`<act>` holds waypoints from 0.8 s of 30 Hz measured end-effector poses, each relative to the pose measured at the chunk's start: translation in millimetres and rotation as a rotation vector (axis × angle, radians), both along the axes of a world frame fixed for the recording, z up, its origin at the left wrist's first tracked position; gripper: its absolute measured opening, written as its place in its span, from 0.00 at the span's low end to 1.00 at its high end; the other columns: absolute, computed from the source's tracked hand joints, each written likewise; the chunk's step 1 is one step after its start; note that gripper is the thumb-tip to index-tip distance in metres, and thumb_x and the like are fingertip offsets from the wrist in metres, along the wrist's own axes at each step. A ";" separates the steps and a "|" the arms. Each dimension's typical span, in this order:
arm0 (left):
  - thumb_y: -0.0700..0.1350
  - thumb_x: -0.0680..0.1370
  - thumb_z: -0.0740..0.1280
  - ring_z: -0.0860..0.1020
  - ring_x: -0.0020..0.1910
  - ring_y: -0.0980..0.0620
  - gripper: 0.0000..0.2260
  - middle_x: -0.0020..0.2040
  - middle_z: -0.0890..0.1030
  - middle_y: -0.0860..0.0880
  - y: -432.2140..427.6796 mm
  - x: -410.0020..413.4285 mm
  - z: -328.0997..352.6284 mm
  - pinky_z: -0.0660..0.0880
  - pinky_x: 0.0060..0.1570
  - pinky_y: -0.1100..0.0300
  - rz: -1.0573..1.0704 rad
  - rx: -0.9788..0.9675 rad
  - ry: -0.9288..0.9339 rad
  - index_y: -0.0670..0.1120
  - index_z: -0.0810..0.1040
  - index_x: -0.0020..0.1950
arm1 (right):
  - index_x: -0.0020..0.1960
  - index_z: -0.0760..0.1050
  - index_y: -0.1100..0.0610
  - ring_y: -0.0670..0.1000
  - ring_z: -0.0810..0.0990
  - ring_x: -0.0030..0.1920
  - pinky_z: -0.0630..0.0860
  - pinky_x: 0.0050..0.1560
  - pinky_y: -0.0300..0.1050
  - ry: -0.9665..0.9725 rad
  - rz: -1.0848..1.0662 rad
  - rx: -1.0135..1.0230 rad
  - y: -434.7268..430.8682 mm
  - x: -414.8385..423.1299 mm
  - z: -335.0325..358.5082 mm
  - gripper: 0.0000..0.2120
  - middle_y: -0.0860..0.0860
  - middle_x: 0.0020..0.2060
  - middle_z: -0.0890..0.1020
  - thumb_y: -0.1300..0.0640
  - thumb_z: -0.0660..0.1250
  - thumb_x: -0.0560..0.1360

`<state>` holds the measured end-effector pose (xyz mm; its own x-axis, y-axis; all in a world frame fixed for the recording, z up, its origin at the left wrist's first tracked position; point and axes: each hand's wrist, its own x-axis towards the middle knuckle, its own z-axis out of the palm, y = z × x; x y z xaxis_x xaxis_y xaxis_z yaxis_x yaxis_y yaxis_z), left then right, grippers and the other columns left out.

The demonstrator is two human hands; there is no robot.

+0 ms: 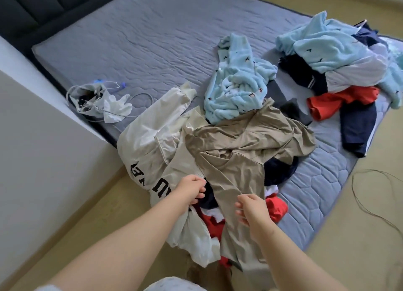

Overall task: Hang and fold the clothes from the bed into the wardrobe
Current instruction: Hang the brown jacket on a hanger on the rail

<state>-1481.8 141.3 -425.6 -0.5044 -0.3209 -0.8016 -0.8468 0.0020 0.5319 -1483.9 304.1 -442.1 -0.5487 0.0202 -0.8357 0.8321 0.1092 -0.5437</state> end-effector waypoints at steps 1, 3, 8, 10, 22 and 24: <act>0.42 0.79 0.61 0.73 0.30 0.56 0.04 0.37 0.75 0.50 2.7 -8.3 -13.8 0.67 0.29 0.65 0.008 -0.001 -0.039 0.48 0.73 0.44 | 0.42 0.70 0.57 0.48 0.65 0.27 0.59 0.22 0.35 -0.011 -0.008 -0.001 3.6 -8.2 -7.7 0.07 0.51 0.33 0.72 0.65 0.57 0.76; 0.42 0.78 0.61 0.73 0.31 0.55 0.04 0.37 0.74 0.50 5.1 -23.4 -40.7 0.67 0.29 0.64 0.021 0.001 -0.103 0.48 0.73 0.44 | 0.43 0.71 0.57 0.47 0.65 0.27 0.60 0.20 0.36 -0.034 -0.020 0.003 9.1 -22.0 -23.3 0.07 0.51 0.32 0.72 0.64 0.57 0.76; 0.41 0.76 0.65 0.73 0.48 0.50 0.17 0.53 0.74 0.48 1.0 -66.2 -96.7 0.68 0.43 0.59 0.281 0.061 -0.034 0.49 0.68 0.64 | 0.42 0.72 0.57 0.44 0.66 0.21 0.60 0.19 0.34 -0.071 -0.058 -0.044 14.1 -44.7 -59.6 0.07 0.50 0.29 0.72 0.65 0.58 0.76; 0.42 0.76 0.67 0.74 0.53 0.51 0.27 0.56 0.73 0.50 -1.2 -83.2 -111.3 0.70 0.49 0.57 0.442 0.206 0.004 0.50 0.59 0.72 | 0.43 0.73 0.57 0.43 0.66 0.21 0.62 0.20 0.34 -0.068 -0.081 -0.074 14.0 -49.7 -71.8 0.07 0.50 0.30 0.73 0.65 0.59 0.77; 0.39 0.81 0.57 0.77 0.40 0.54 0.08 0.41 0.79 0.49 -1.2 -88.7 -97.0 0.73 0.43 0.62 0.363 0.360 0.197 0.46 0.74 0.47 | 0.47 0.74 0.57 0.46 0.69 0.27 0.65 0.25 0.35 -0.076 -0.129 -0.086 14.7 -46.9 -58.5 0.05 0.52 0.34 0.76 0.64 0.60 0.78; 0.38 0.81 0.56 0.79 0.37 0.54 0.09 0.38 0.80 0.49 -2.9 -79.7 -69.0 0.76 0.40 0.61 0.357 0.425 0.282 0.44 0.73 0.45 | 0.49 0.74 0.54 0.46 0.72 0.30 0.69 0.29 0.36 -0.020 -0.049 -0.028 14.0 -47.6 -42.4 0.06 0.52 0.39 0.77 0.63 0.60 0.77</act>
